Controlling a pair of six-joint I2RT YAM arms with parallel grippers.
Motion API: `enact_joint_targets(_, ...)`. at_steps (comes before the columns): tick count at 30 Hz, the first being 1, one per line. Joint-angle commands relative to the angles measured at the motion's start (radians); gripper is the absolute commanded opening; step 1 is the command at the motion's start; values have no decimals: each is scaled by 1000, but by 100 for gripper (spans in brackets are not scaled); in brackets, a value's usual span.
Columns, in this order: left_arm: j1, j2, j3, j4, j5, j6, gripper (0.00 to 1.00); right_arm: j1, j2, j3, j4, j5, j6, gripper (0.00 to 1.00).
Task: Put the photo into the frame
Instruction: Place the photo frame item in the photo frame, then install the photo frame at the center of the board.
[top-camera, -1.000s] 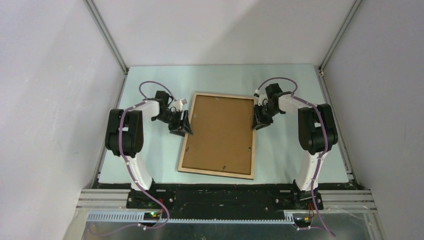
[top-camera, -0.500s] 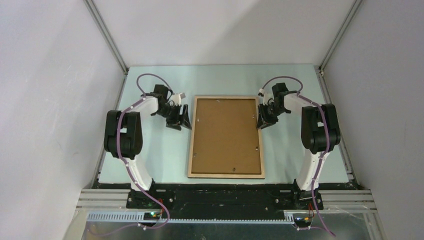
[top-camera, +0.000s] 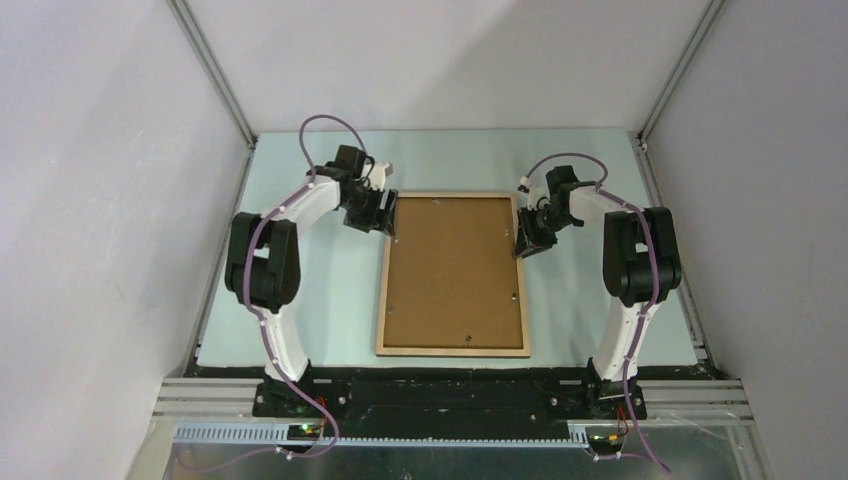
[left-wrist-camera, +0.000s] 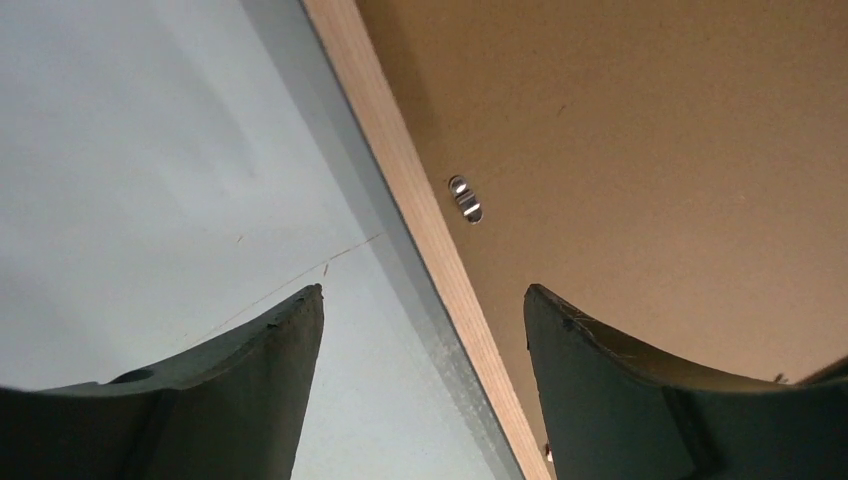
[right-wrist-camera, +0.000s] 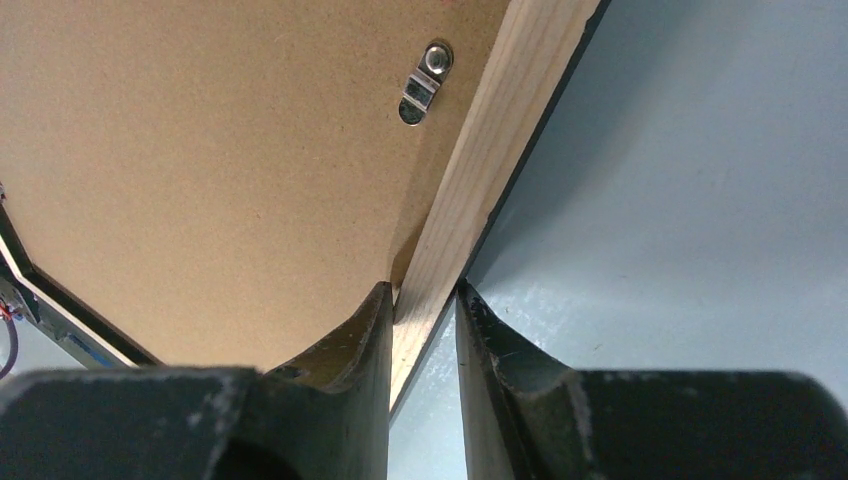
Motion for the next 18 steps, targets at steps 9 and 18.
enact_joint_targets(9, -98, 86, 72, 7, -154, -49, 74, -16, -18, 27, -1, -48, -13, 7)
enact_joint_targets(18, -145, 114, 100, 8, -235, -51, 72, -29, -11, 26, -4, -72, -11, 6)
